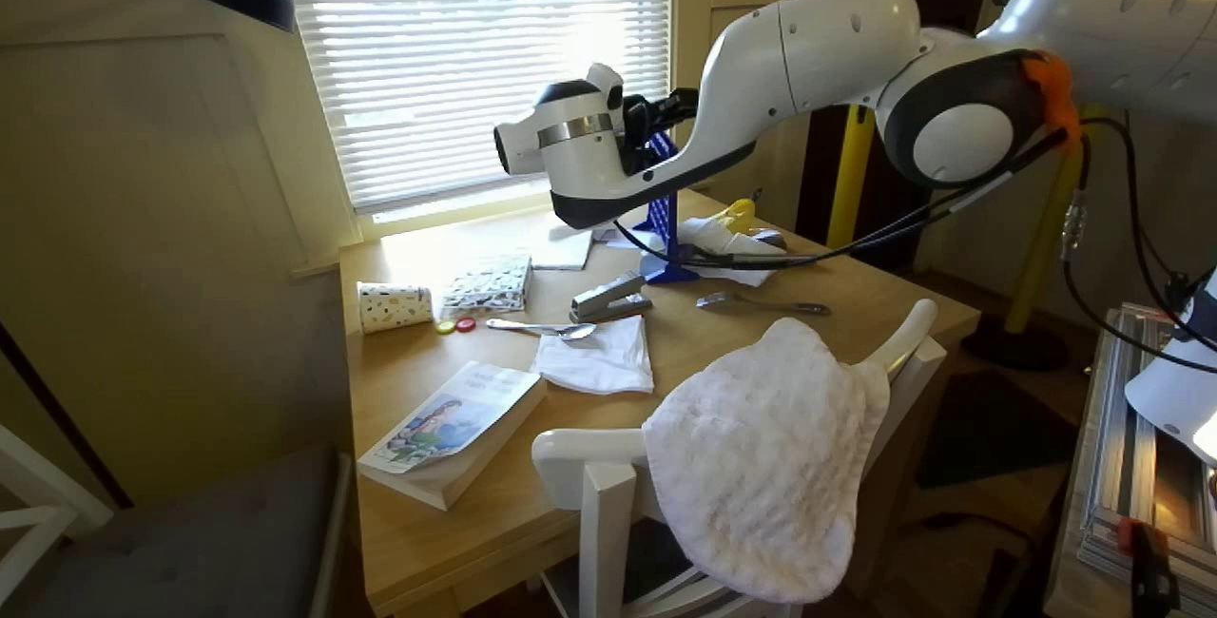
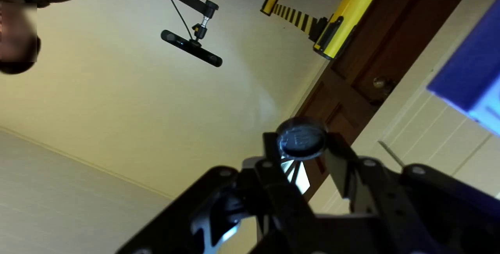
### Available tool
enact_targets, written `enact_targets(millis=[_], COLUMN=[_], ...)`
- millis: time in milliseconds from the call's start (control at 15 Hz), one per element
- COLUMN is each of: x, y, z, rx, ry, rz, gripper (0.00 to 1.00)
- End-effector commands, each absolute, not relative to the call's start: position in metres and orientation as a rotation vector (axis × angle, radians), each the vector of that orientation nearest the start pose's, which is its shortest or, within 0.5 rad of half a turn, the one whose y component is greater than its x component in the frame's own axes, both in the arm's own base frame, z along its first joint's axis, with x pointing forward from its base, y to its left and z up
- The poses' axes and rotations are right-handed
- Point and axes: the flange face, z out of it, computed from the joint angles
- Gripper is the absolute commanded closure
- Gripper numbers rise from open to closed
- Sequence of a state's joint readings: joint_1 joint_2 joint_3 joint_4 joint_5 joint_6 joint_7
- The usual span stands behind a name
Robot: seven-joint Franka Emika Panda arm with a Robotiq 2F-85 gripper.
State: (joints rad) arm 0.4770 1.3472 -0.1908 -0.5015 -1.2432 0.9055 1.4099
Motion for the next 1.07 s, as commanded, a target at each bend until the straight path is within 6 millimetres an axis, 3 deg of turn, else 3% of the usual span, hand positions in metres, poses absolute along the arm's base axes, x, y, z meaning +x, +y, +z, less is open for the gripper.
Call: enact_targets(millis=[0,467,1000], x=[0.697,0.734,0.723], y=[0.175,0.186,0.190], z=[0.275,0.272,0.259], rx=[1.135,1.366,1.297], ry=[-1.035,-0.924,-0.919], rz=[0.677,0.844,0.830], gripper=[0.90,0.90,0.90])
